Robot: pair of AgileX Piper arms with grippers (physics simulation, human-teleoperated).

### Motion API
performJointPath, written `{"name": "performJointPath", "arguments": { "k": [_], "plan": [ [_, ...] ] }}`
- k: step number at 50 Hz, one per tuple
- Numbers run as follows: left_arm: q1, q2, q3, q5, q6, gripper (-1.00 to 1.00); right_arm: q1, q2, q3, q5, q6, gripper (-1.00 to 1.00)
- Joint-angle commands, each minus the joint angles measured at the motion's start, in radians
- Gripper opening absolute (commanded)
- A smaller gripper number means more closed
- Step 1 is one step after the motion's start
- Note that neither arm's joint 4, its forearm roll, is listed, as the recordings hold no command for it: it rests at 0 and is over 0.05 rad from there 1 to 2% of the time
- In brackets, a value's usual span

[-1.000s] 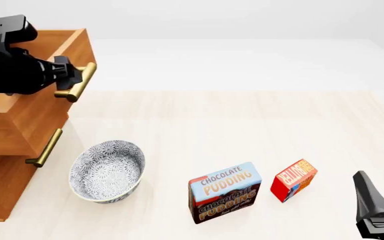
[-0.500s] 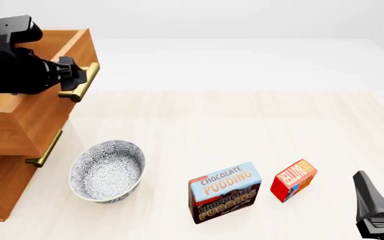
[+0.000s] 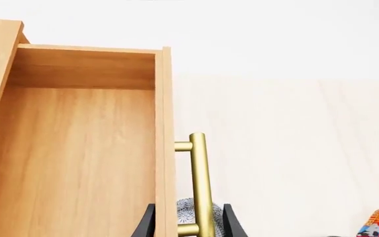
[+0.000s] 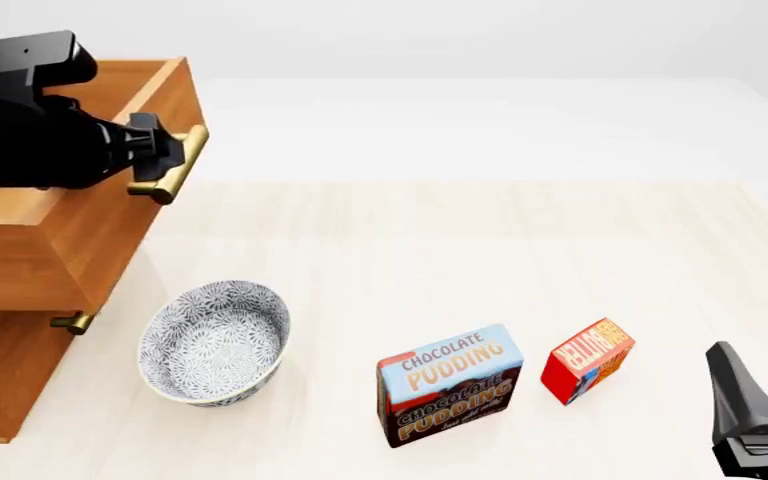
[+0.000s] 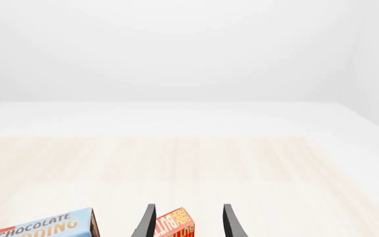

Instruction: Put the butter at the back in the top drawer of the cabinet and close it.

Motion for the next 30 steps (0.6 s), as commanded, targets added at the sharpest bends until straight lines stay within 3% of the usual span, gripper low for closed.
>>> {"name": "performJointPath", "arguments": {
  "k": [1,30],
  "plan": [
    [-0.050,0.083,0.070,-0.022,0.064,1.00,0.000,0.000,0.000,0.000,-0.001,1.00],
    [-0.154,0.149,0.131,-0.112,0.000,1.00,0.000,0.000,0.000,0.000,0.000,1.00]
  ]
}}
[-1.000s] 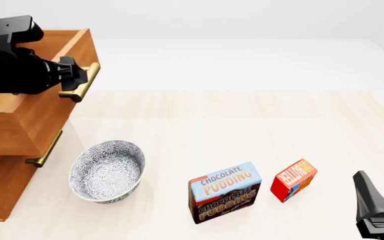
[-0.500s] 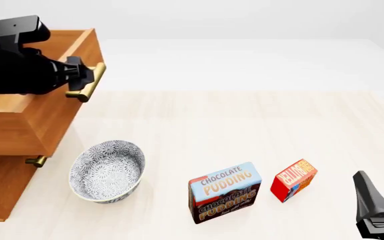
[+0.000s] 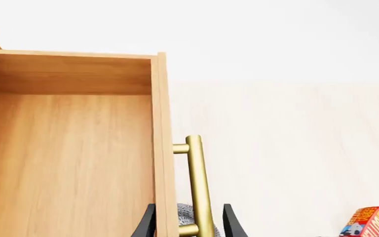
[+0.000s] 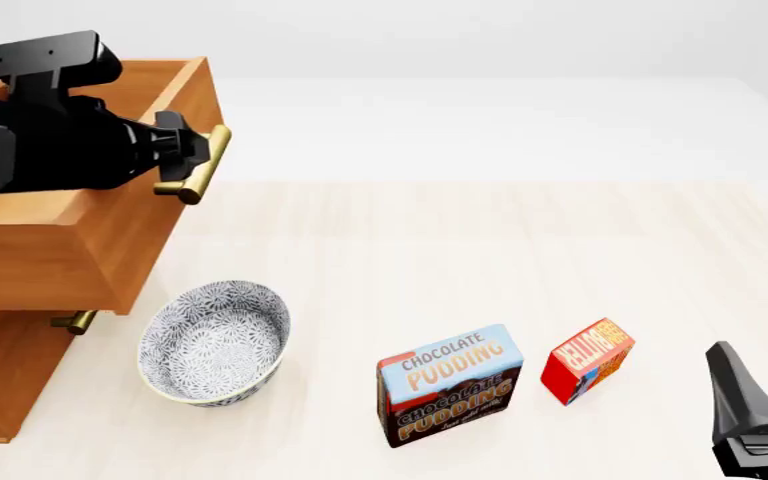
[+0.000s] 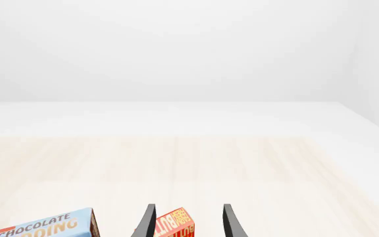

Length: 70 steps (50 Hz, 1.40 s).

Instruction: Put the butter at the back in the top drawer of the cabinet and close it.

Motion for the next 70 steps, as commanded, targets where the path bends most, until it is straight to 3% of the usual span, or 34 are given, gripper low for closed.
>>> {"name": "performJointPath", "arguments": {
  "k": [1,42,62,70],
  "plan": [
    [-0.068,0.155,0.116,-0.060,0.109,1.00,0.000,0.000,0.000,0.000,0.000,1.00],
    [-0.160,0.140,0.105,-0.070,0.079,1.00,0.000,0.000,0.000,0.000,0.000,1.00],
    [-0.117,0.037,-0.020,0.103,0.157,1.00,0.000,0.000,0.000,0.000,0.000,1.00],
    [-0.087,-0.014,-0.114,0.200,0.202,1.00,0.000,0.000,0.000,0.000,0.000,1.00]
  ]
}}
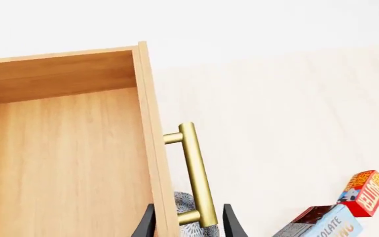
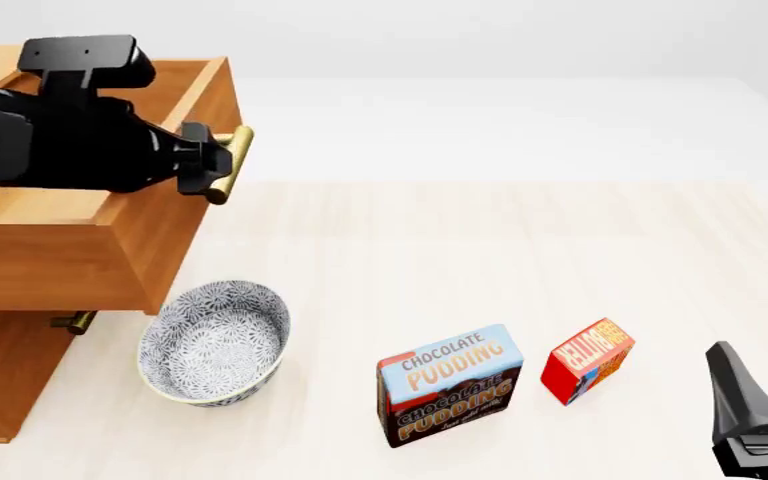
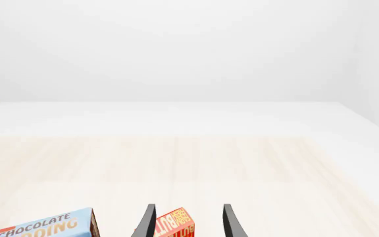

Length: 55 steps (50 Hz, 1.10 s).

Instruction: Put the butter at the back in the top drawer of the cabinet and close it.

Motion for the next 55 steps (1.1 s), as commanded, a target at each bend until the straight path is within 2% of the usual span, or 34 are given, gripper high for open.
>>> {"name": "performJointPath", "arguments": {
  "k": [1,19,42,55],
  "plan": [
    [-0.020,-0.037,-0.069,0.107,0.098,1.00,0.000,0.000,0.000,0.000,0.000,1.00],
    [-0.006,-0.093,-0.141,0.187,0.144,1.00,0.000,0.000,0.000,0.000,0.000,1.00],
    [-0.037,-0.096,-0.159,0.186,0.185,1.00,0.000,0.000,0.000,0.000,0.000,1.00],
    [-0.125,-0.026,-0.167,0.140,0.190,1.00,0.000,0.000,0.000,0.000,0.000,1.00]
  ]
}}
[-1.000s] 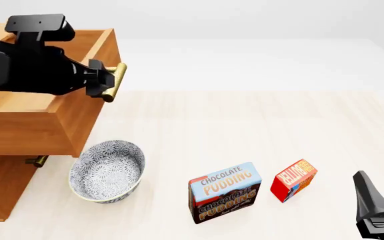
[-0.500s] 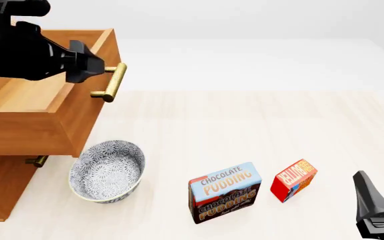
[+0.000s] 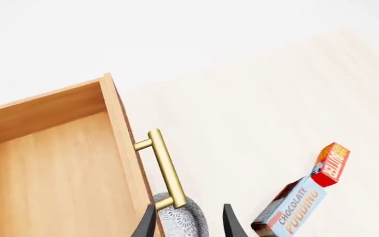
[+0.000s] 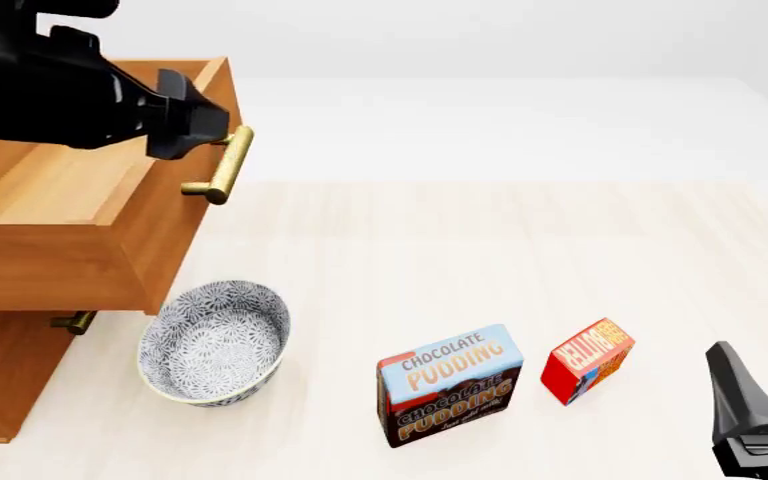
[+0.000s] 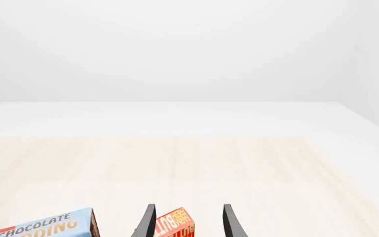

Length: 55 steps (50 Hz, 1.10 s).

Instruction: Put the butter at the back in the top drawer of the cabinet and close it.

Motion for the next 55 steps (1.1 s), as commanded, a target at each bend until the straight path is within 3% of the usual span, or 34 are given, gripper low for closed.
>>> {"name": "performJointPath", "arguments": {
  "k": [1,23,55],
  "plan": [
    [-0.066,0.052,-0.002,-0.037,0.009,1.00,0.000,0.000,0.000,0.000,0.000,1.00],
    [-0.216,0.237,-0.030,-0.117,0.011,1.00,0.000,0.000,0.000,0.000,0.000,1.00],
    [-0.410,0.530,-0.250,-0.132,0.012,1.00,0.000,0.000,0.000,0.000,0.000,1.00]
  ]
}}
